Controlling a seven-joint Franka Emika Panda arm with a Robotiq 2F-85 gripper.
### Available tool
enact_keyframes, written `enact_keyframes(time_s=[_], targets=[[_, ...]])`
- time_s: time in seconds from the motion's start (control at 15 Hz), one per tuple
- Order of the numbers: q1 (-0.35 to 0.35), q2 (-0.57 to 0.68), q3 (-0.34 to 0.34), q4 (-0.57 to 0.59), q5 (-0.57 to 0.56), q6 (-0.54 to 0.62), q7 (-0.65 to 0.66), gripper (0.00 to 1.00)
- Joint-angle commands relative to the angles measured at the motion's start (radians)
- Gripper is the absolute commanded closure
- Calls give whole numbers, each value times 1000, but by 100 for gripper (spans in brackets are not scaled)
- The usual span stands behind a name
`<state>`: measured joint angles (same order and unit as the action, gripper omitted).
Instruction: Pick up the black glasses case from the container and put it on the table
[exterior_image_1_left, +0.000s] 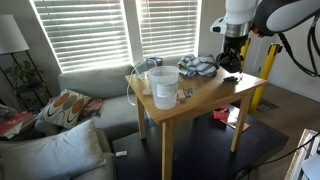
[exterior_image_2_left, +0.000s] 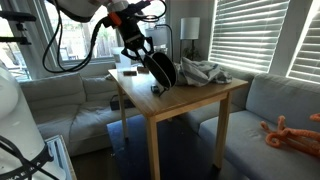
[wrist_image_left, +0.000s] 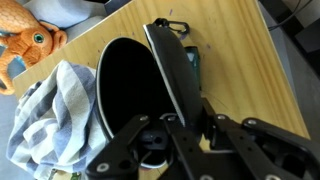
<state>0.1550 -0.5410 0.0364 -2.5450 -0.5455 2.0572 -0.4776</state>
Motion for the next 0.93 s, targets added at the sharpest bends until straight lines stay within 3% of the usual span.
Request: enact_keyframes(time_s=[0.0,0.53,0.67,0.87], targets=[[-23,44,-2,10,-62,50,-9,97],[-40,120,-9,12,-67,99,-13,97],[-38,117,-7,22,-59,81,-20,62],[-25,87,-16,33,-23,94,-35,42]])
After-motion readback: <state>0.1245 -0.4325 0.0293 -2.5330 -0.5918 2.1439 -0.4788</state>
